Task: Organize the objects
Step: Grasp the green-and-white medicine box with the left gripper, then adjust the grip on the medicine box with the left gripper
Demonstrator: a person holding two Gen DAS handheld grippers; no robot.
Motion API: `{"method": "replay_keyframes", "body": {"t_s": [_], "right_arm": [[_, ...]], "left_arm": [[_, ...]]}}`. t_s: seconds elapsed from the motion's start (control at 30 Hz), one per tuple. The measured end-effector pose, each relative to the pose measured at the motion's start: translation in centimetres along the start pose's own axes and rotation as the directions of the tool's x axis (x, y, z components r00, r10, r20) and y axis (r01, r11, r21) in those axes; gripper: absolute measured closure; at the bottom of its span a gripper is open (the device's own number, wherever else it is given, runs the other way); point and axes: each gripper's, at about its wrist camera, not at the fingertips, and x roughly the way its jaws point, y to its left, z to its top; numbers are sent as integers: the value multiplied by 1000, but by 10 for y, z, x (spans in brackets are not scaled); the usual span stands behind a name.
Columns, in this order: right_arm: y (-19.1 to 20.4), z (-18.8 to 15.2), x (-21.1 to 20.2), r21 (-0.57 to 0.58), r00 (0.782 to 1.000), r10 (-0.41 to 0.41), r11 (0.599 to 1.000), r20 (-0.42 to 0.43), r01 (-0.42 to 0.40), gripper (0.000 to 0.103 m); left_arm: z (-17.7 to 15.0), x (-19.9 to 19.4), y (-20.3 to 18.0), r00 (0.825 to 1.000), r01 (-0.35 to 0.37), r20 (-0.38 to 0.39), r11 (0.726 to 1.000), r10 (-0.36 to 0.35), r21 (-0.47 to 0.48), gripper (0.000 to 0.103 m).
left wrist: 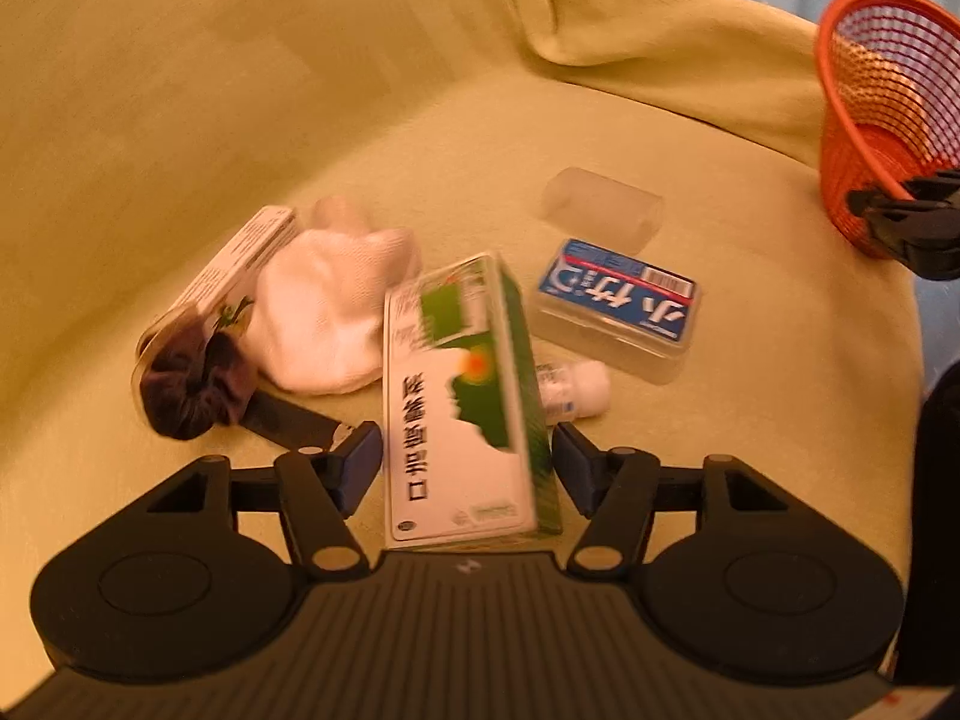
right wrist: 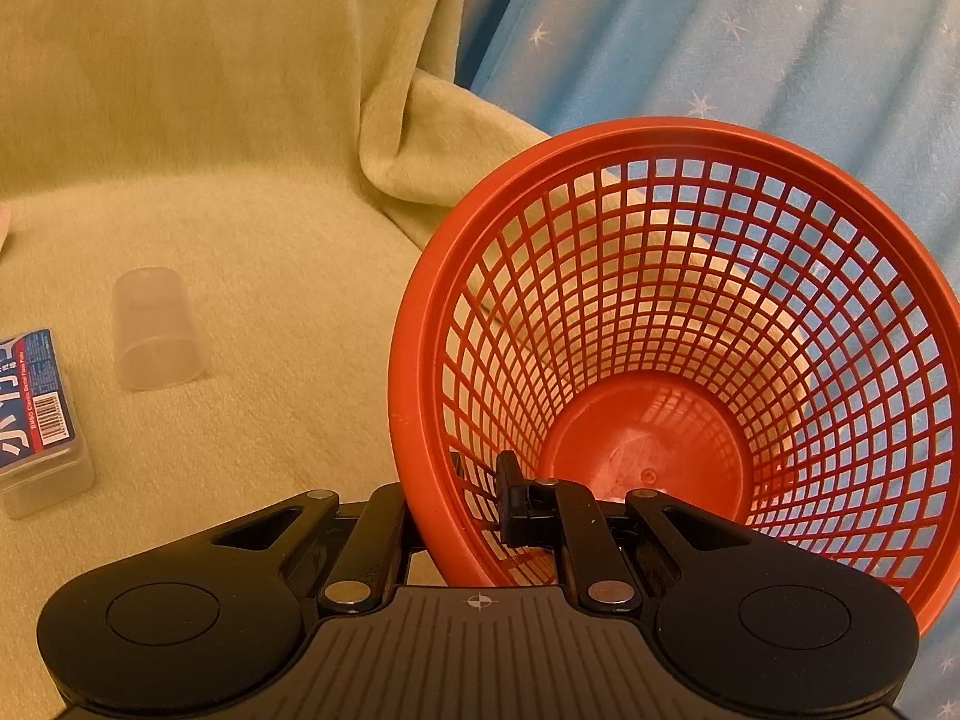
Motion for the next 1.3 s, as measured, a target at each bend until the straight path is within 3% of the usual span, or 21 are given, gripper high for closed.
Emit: {"method": "replay_keyframes", "body": {"t_s": [0.3, 0.6, 0.93, 1.2, 1.3], "right_arm": [[1, 1, 1, 5, 1000, 1, 1000, 0, -1, 96], [3, -1, 0, -5, 1000, 1, 1000, -2, -1, 96], [4, -4, -3, -12, 1000, 3, 1000, -4, -3, 95], [2, -5, -4, -6, 1000, 6, 1000, -2, -6, 95], [2, -6, -5, -11, 1000, 5, 1000, -3, -5, 95]], "left_arm": [[1, 6, 14, 1000, 20, 0, 992, -20, -125, 42], [0, 8, 20, 999, 40, -21, 983, -44, -178, 44], [5, -8, 15, 998, 65, -6, 991, -66, -118, 47], [1, -14, 2, 996, 82, -25, 996, -81, 40, 46], [-8, -15, 5, 994, 98, -42, 995, -98, 14, 45]]}}
